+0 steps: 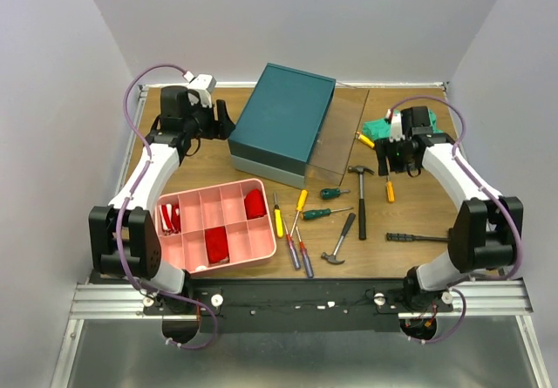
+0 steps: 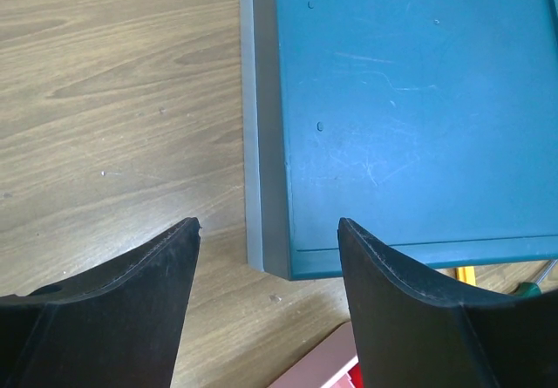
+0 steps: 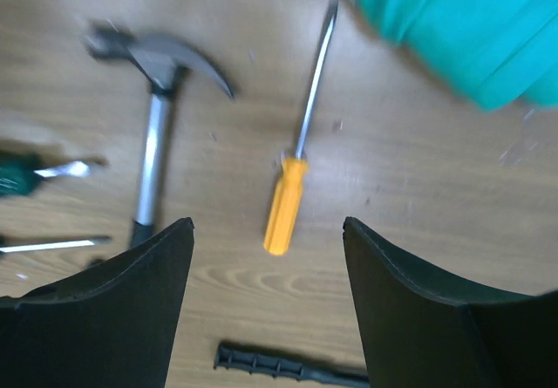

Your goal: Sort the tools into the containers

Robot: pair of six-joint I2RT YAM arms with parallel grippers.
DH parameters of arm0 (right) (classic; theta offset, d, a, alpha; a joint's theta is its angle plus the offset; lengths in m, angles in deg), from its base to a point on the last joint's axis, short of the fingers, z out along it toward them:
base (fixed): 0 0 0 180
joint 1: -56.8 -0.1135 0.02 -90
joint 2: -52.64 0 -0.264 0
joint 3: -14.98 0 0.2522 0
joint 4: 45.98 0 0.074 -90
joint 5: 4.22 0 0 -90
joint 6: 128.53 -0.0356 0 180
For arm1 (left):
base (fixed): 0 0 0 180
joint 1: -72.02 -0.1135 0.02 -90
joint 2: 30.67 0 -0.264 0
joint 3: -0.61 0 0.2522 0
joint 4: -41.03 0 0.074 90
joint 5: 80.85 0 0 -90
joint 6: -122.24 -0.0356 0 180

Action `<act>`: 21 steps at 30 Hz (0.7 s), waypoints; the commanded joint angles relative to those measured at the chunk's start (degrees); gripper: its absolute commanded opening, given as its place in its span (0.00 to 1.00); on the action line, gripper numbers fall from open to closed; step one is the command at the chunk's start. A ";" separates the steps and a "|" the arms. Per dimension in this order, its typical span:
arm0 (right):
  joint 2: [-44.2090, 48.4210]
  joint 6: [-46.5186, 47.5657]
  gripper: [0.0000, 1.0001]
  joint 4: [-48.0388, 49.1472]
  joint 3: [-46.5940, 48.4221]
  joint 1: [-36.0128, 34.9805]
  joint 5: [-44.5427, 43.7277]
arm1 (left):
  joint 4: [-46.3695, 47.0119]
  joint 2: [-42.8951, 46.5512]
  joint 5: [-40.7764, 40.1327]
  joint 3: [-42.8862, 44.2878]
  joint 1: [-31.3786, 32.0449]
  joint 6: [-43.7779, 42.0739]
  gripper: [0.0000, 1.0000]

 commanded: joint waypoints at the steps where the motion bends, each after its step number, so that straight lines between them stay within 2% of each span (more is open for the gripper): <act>1: -4.53 1.52 0.76 -1.42 -3.46 1.08 -2.49 | -2.59 2.15 -2.17 -0.53 -0.18 -0.02 0.74; 8: -12.00 2.05 0.73 1.04 0.22 1.35 -2.40 | -3.12 3.55 -3.76 -2.37 -0.18 -1.25 0.75; 12: -15.08 1.26 0.65 0.26 1.54 1.44 -1.96 | -3.39 4.96 -4.20 -3.69 -0.36 -1.69 0.75; 14: -15.78 0.90 0.64 -0.10 0.94 1.79 -1.18 | -3.48 5.14 -4.55 -4.13 -0.36 -2.04 0.75; 18: -15.26 1.08 0.52 0.60 -1.00 2.05 0.40 | -2.86 5.05 -4.90 -4.31 -0.71 -1.95 0.75; 20: -15.00 1.25 0.50 0.43 -1.88 2.05 1.28 | -2.68 4.61 -4.99 -3.87 -0.80 -2.04 0.75; 21: -14.82 1.43 0.45 0.25 -2.05 2.05 1.55 | -2.60 3.91 -4.99 -3.69 -0.80 -1.95 0.75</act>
